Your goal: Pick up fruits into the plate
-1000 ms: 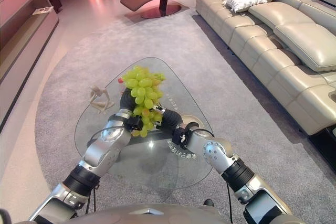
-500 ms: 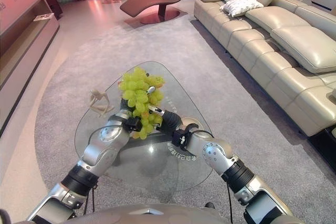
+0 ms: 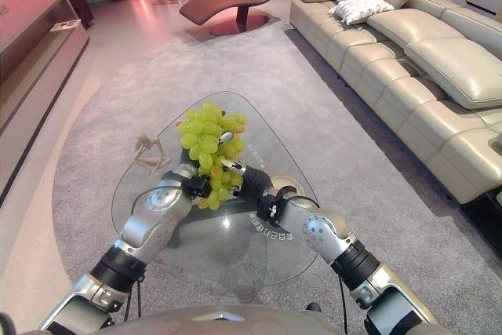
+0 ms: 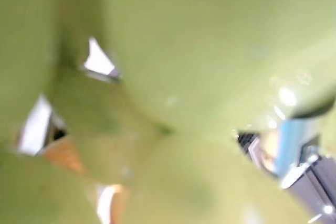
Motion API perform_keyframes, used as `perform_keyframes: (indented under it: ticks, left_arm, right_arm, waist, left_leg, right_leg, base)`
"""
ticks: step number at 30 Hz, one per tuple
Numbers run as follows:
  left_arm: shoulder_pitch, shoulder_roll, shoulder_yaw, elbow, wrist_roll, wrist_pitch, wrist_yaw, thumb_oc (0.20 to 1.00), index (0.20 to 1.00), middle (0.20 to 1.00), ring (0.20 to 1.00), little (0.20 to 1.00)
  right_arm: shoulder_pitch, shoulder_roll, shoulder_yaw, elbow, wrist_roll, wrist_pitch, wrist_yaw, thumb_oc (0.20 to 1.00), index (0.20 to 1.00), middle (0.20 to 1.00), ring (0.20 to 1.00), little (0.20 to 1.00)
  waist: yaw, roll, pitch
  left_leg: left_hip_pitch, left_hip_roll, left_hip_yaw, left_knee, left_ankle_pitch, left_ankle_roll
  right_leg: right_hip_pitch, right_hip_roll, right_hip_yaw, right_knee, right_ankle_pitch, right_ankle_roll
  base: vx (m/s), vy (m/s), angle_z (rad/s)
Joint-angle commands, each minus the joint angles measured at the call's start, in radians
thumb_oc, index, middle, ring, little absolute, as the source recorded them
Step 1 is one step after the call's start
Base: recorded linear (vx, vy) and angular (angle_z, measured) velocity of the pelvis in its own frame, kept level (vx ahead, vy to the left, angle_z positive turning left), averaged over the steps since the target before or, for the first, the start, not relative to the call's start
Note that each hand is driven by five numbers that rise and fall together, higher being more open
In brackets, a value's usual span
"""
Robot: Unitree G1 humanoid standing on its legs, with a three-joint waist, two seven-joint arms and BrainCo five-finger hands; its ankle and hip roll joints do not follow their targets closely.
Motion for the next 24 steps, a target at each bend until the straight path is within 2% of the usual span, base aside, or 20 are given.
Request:
perform_keyframes:
  ticks: [1, 11, 13, 24]
  left_arm:
    - [-0.125, -0.050, -0.129, -0.001, -0.008, 0.024, -0.128, 1.000, 1.000, 1.000, 1.000, 1.000]
    - [-0.053, 0.016, -0.039, 0.014, -0.022, 0.066, -0.238, 1.000, 1.000, 1.000, 1.000, 1.000]
    - [-0.031, 0.044, -0.018, 0.021, 0.018, 0.077, -0.299, 1.000, 1.000, 1.000, 1.000, 1.000]
    - [0.008, 0.139, 0.068, 0.041, 0.078, 0.071, -0.360, 1.000, 1.000, 1.000, 1.000, 1.000]
  right_arm:
    - [-0.126, 0.208, 0.045, -0.200, 0.034, -0.064, 0.116, 0.200, 0.200, 0.200, 0.200, 0.200]
    - [-0.094, 0.138, -0.070, -0.240, 0.046, -0.133, 0.133, 0.200, 0.200, 0.200, 0.200, 0.200]
    - [-0.091, 0.111, -0.122, -0.242, 0.051, -0.149, 0.135, 0.200, 0.200, 0.200, 0.200, 0.200]
    - [-0.072, 0.053, -0.230, -0.263, 0.059, -0.162, 0.145, 0.200, 0.200, 0.200, 0.200, 0.200]
  waist:
    - [-0.009, -0.006, 0.044]
    - [-0.008, 0.011, 0.044]
    - [-0.008, 0.017, 0.044]
    - [-0.008, 0.033, 0.046]
  left_leg:
    - [-0.012, 0.007, -0.036, 0.025, -0.047, 0.028]
    - [-0.019, 0.007, -0.038, 0.028, -0.045, 0.025]
    - [-0.021, 0.006, -0.040, 0.030, -0.047, 0.025]
    - [-0.029, 0.004, -0.042, 0.035, -0.050, 0.024]
  right_leg:
    - [0.032, -0.030, -0.006, 0.054, -0.050, -0.004]
    - [0.026, -0.033, -0.007, 0.057, -0.051, -0.005]
    - [0.026, -0.035, -0.009, 0.058, -0.052, -0.005]
    - [0.020, -0.038, -0.008, 0.062, -0.057, -0.007]
  base:
    - [0.00, 0.000, 0.00]
    - [0.00, 0.003, 0.00]
    - [0.01, 0.016, 0.02]
    - [0.00, 0.011, 0.02]
